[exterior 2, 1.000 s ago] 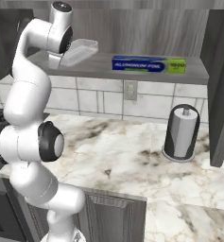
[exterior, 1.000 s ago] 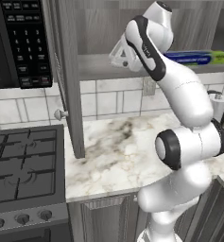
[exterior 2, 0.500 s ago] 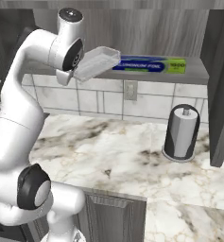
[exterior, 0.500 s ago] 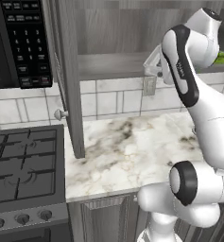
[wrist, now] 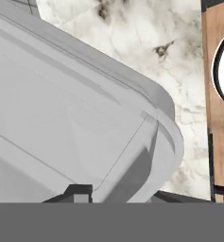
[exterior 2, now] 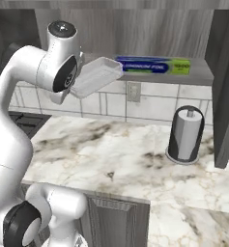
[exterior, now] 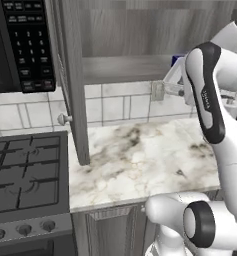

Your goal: Retrieve the tupperware and aluminum foil from the cabinet and place them on the dining counter near the plate with onion and shrimp to prepare for storing leftovers.

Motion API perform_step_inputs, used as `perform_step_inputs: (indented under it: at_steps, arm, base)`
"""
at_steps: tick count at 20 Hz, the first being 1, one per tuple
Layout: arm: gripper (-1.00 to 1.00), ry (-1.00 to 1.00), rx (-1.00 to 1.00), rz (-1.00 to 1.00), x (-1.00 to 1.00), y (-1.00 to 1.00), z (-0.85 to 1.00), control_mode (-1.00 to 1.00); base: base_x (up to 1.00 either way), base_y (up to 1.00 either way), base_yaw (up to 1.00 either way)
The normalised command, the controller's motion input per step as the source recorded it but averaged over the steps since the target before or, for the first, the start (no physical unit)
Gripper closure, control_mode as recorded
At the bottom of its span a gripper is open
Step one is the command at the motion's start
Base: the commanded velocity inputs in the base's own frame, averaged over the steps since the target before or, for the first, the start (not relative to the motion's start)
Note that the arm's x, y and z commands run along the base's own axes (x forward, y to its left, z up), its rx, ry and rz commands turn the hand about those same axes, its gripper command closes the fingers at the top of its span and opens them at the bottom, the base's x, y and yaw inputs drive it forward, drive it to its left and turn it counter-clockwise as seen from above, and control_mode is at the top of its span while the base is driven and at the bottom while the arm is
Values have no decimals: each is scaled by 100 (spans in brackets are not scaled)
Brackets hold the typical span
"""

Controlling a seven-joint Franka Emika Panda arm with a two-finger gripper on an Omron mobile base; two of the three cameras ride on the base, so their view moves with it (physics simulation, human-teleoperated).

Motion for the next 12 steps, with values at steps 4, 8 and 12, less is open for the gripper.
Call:
perform_step_inputs:
  at_steps: [4,8,12]
  arm:
    - [100,0,0,0,0,0,0,100]
    - [100,0,0,0,0,0,0,100]
    - [100,0,0,0,0,0,0,100]
  base:
    - [-89,14,16]
    - [-100,8,35]
    - [-100,27,55]
